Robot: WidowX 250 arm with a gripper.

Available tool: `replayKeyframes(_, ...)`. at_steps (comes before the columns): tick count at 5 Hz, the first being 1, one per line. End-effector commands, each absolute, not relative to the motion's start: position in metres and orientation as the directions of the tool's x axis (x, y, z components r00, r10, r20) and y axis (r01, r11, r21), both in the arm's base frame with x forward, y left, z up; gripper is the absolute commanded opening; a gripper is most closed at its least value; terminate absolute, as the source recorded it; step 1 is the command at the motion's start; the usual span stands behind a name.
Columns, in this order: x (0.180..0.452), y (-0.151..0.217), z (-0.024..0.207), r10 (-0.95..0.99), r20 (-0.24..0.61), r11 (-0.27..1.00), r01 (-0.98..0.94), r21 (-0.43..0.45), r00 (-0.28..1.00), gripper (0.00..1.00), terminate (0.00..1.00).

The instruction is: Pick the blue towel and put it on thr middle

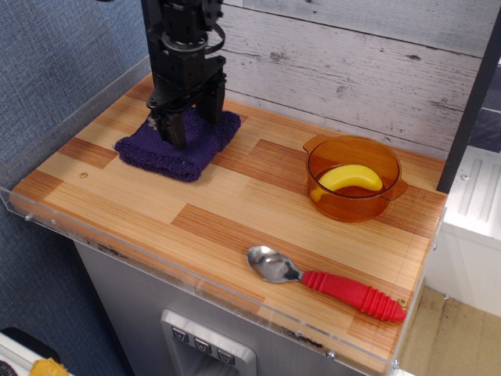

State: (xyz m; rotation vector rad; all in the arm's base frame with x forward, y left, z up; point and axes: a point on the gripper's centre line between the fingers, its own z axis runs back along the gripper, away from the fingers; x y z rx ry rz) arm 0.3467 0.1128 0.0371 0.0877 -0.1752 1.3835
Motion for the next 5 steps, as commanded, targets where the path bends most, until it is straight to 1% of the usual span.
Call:
replayKeyframes(1, 0.360, 0.132, 0.040, 0.964, 0.195, 0.187, -0.982, -0.021, 0.179, 1.00, 0.00)
replayKeyframes(2, 0.354, 0.130, 0.031, 0.963, 0.181, 0.208, -0.978, -0.016, 0.202, 1.00, 0.00)
replayKeyframes(4, 0.340, 0.120, 0.025, 0.952, 0.211, 0.236, -0.971, -0.045, 0.221, 1.00, 0.00)
replayKeyframes(5, 0.334, 0.112, 0.025, 0.930, 0.153, 0.345, -0.937, -0.057, 0.333, 1.00, 0.00)
